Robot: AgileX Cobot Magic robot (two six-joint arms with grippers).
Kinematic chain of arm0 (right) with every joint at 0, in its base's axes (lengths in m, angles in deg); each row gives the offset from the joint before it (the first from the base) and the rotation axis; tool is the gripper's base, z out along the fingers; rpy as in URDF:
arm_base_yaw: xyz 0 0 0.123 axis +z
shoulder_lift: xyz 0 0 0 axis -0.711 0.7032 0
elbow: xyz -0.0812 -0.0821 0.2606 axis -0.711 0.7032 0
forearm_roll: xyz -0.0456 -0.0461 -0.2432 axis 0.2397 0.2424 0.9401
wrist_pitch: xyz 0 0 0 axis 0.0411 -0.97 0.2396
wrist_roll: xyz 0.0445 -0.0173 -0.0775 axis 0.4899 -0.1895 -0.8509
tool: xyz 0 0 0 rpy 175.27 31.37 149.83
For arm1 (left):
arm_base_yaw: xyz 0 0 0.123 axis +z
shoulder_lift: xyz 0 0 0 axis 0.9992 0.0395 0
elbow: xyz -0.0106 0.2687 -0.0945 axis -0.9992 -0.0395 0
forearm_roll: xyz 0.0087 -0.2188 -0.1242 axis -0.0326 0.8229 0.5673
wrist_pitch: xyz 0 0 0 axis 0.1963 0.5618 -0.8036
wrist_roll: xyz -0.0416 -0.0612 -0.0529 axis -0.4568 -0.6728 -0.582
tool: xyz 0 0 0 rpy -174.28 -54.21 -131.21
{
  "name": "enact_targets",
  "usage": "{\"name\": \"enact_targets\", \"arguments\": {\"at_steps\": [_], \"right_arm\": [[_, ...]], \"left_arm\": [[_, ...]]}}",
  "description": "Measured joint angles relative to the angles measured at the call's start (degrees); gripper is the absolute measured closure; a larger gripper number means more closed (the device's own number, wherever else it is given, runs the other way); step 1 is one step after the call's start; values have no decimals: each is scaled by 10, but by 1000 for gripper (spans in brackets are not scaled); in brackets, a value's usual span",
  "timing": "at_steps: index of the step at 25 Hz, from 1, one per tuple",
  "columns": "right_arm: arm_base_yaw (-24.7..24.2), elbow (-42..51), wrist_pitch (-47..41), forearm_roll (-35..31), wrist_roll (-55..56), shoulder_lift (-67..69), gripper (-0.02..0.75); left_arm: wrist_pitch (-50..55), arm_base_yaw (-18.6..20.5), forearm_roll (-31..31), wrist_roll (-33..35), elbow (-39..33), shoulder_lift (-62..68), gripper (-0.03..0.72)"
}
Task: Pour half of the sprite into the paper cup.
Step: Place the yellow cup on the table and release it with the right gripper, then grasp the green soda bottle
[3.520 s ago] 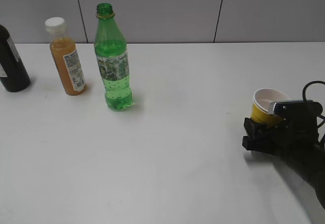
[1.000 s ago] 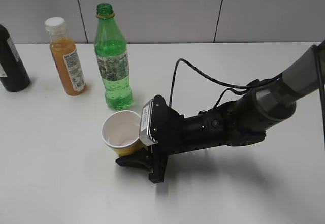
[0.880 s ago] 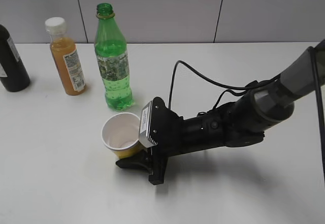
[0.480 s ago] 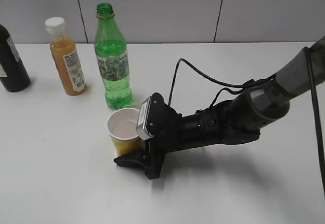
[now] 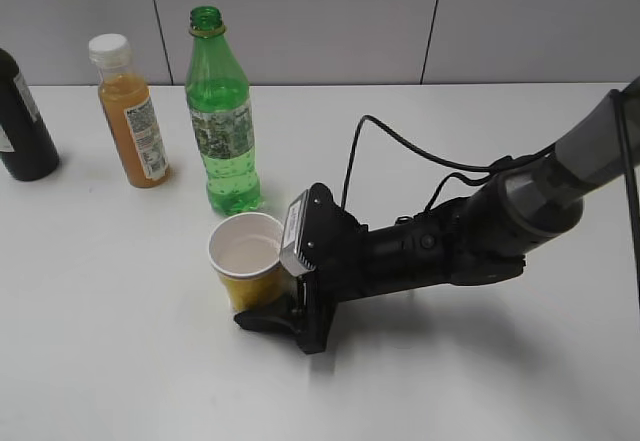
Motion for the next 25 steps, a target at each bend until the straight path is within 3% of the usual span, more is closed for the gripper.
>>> {"name": "enact_targets", "arguments": {"at_steps": [15, 20, 25], "right_arm": [[-71, 87, -2, 14, -1, -76, 131], [-108, 116, -49, -3, -1, -132, 132], [-127, 121, -138, -69, -1, -189, 135]], "left_arm": [[0, 0, 0, 0, 0, 0, 351], [0, 0, 0, 0, 0, 0, 351], [0, 0, 0, 0, 0, 0, 351]]}}
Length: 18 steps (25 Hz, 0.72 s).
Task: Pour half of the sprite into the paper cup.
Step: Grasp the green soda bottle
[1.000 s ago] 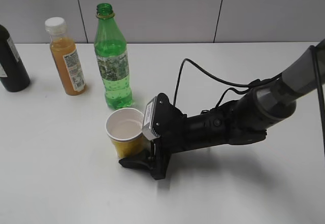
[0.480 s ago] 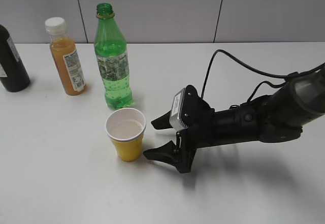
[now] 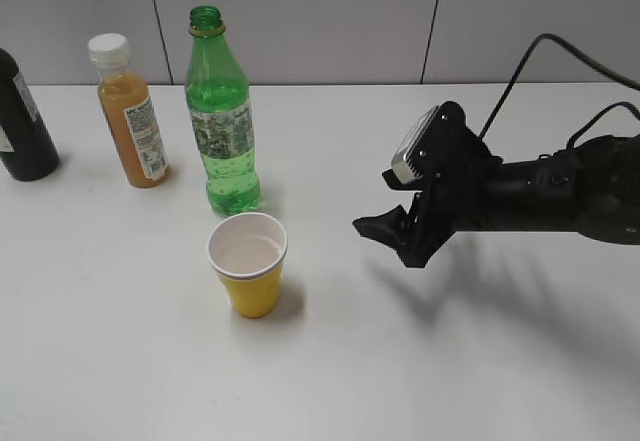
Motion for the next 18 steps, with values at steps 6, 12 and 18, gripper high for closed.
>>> {"name": "enact_targets", "arguments": {"at_steps": [6, 12, 18], "right_arm": [[0, -20, -170, -112, 10, -48, 144], [0, -133, -414, -142, 138, -55, 144], [-9, -259, -620, -313, 32, -55, 145]], "left_arm": [[0, 0, 0, 0, 0, 0, 351], [0, 0, 0, 0, 0, 0, 351], [0, 0, 0, 0, 0, 0, 351]]}}
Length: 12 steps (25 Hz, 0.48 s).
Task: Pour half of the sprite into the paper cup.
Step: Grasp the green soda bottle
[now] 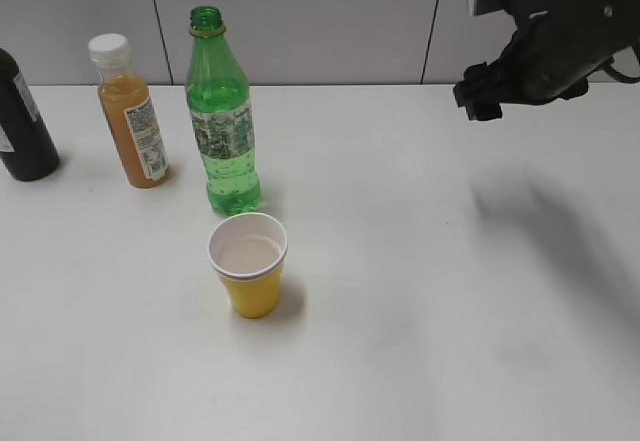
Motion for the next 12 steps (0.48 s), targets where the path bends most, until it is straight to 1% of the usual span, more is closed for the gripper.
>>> {"name": "enact_targets", "arguments": {"at_steps": [3, 5, 7, 9, 12], "right_arm": [[-23, -55, -89, -145, -103, 0, 145], [-38, -88, -159, -191, -128, 0, 145], [-49, -113, -230, -208, -140, 0, 145], [-59, -138, -309, -215, -156, 0, 145], [-74, -158, -406, -224, -181, 0, 145]], "left_arm": [[0, 0, 0, 0, 0, 0, 351], [0, 0, 0, 0, 0, 0, 351], [0, 0, 0, 0, 0, 0, 351], [0, 0, 0, 0, 0, 0, 351], [0, 0, 0, 0, 0, 0, 351]]}}
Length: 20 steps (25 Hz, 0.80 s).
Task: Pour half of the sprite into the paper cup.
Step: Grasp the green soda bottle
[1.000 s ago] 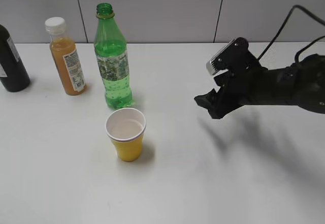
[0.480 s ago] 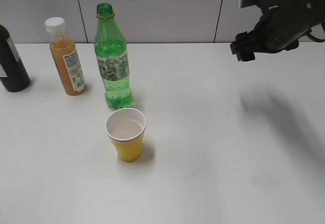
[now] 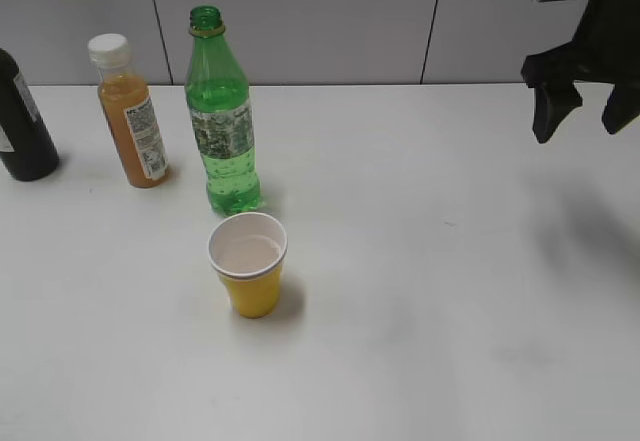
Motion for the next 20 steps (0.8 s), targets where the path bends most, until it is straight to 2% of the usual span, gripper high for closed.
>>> {"name": "enact_targets", "arguments": {"at_steps": [3, 7, 13, 20], "right_arm": [[-22, 0, -35, -29, -15, -4, 145], [-51, 24, -38, -56, -28, -37, 145], [-82, 138, -37, -59, -35, -129, 145], [-86, 281, 3, -49, -37, -290, 145]], "left_arm": [[0, 0, 0, 0, 0, 0, 351], [0, 0, 0, 0, 0, 0, 351], [0, 0, 0, 0, 0, 0, 351], [0, 0, 0, 0, 0, 0, 351]]}}
